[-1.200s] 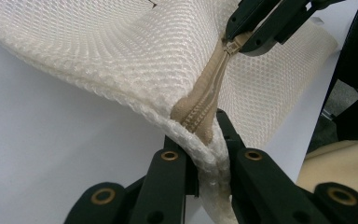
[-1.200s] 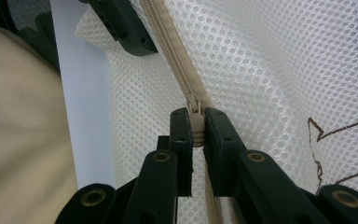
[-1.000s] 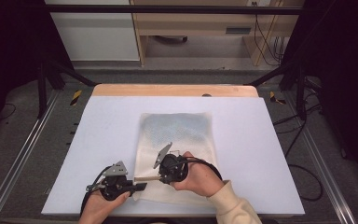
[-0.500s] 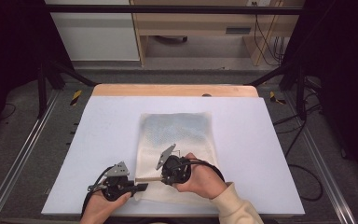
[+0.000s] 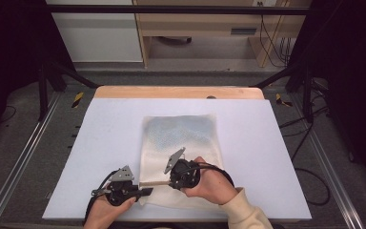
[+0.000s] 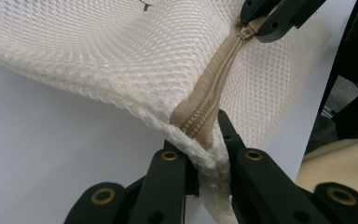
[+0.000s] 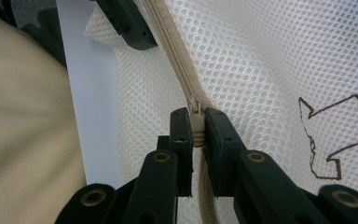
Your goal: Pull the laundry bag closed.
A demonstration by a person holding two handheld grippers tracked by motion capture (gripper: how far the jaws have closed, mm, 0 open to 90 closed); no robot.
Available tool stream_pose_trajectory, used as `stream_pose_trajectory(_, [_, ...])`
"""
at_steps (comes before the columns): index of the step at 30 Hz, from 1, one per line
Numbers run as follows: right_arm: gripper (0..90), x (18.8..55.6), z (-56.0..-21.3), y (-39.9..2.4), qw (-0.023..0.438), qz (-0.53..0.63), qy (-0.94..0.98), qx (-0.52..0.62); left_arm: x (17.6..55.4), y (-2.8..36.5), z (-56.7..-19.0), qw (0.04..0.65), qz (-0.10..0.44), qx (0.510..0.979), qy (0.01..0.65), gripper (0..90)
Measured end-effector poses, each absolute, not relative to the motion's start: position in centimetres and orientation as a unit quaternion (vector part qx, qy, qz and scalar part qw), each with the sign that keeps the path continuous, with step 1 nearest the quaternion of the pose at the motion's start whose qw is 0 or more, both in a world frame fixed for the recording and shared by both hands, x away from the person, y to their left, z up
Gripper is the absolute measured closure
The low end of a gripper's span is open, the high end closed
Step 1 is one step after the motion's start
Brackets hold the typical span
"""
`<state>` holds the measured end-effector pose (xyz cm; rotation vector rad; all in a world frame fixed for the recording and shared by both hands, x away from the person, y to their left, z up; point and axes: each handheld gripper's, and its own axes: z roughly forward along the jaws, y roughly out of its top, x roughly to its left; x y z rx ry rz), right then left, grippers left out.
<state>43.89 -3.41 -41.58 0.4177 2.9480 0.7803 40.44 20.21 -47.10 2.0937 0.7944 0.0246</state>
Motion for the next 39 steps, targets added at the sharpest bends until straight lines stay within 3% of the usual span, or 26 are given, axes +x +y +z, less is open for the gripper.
stream_pose_trajectory(39, [82.3, 43.4, -41.4, -5.3, 0.034, 0.263, 0.951, 0.155, 40.4, 20.3, -46.9, 0.438, 0.012, 0.841, 0.318, 84.4])
